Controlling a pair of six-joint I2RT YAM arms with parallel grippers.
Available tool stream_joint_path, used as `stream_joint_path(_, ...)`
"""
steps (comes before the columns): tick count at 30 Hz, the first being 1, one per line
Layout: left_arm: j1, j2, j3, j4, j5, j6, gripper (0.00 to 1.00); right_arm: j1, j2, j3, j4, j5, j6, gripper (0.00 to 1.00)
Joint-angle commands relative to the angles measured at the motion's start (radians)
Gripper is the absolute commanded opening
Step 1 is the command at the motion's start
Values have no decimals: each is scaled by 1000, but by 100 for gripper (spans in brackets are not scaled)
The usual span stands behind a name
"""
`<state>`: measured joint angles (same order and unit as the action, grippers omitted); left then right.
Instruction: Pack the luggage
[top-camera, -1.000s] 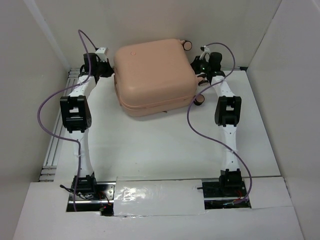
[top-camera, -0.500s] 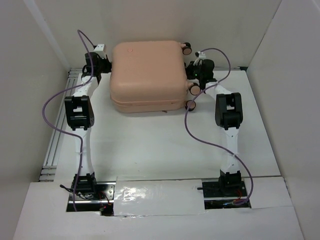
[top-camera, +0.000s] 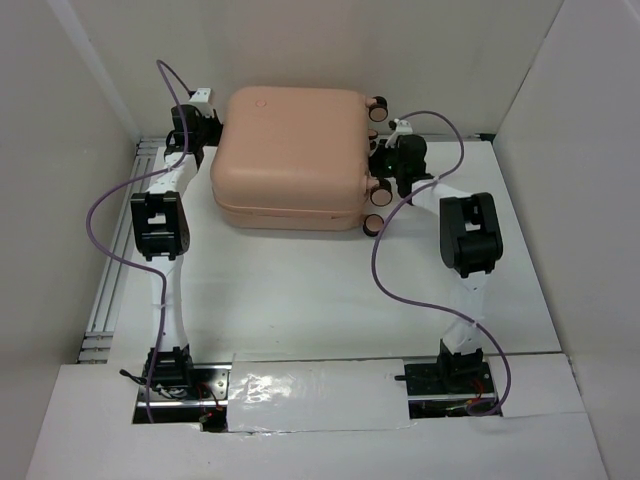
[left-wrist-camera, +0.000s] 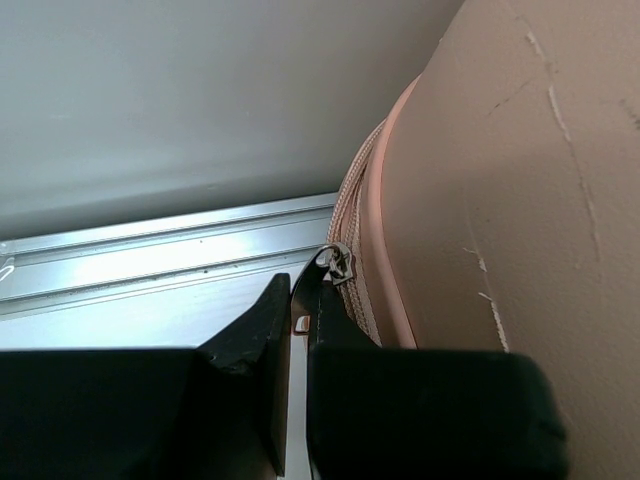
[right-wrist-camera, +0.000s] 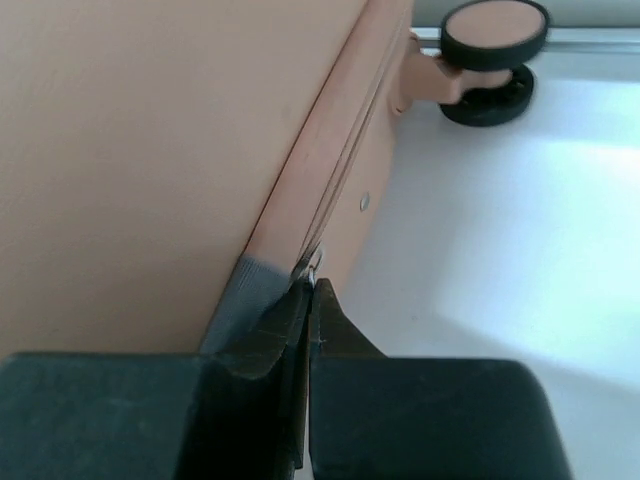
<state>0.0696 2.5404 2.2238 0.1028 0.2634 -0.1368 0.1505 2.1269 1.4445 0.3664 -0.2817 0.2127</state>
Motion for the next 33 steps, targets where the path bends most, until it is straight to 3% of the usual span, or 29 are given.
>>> stream_joint_path(1,-25,-20,30,65,60,-14,0,-72,71,121,-41,-182,25,0)
stream_joint_path(5,-25,-20,20,54,71,23,0,-91,192,336,-104,-204,-90,0)
stream_joint_path(6,-25,-29,20,43,71,35,0,-101,224,456,-148,-229,-105,0)
stream_joint_path(13,-25,-20,20,23,71,45,0,-121,459,810,-123,-223,-33,0)
stream_joint_path(19,-25,12,66,14,71,45,0,-121,623,925,29,-119,117,0)
stream_joint_path(24,-25,21,76,14,83,45,0,-121,738,1000,157,-129,234,0)
stream_joint_path(27,-25,21,76,23,117,45,0,-121,762,1057,132,-139,244,17)
stream_joint_path(28,-25,21,65,23,140,45,0,-121,751,1057,84,-139,223,43)
stream_joint_path(29,-25,21,56,32,151,45,0,-121,736,1047,51,-139,209,56)
stream_joint_path(33,-34,-52,-28,57,215,74,0,-134,546,946,-177,-126,105,77)
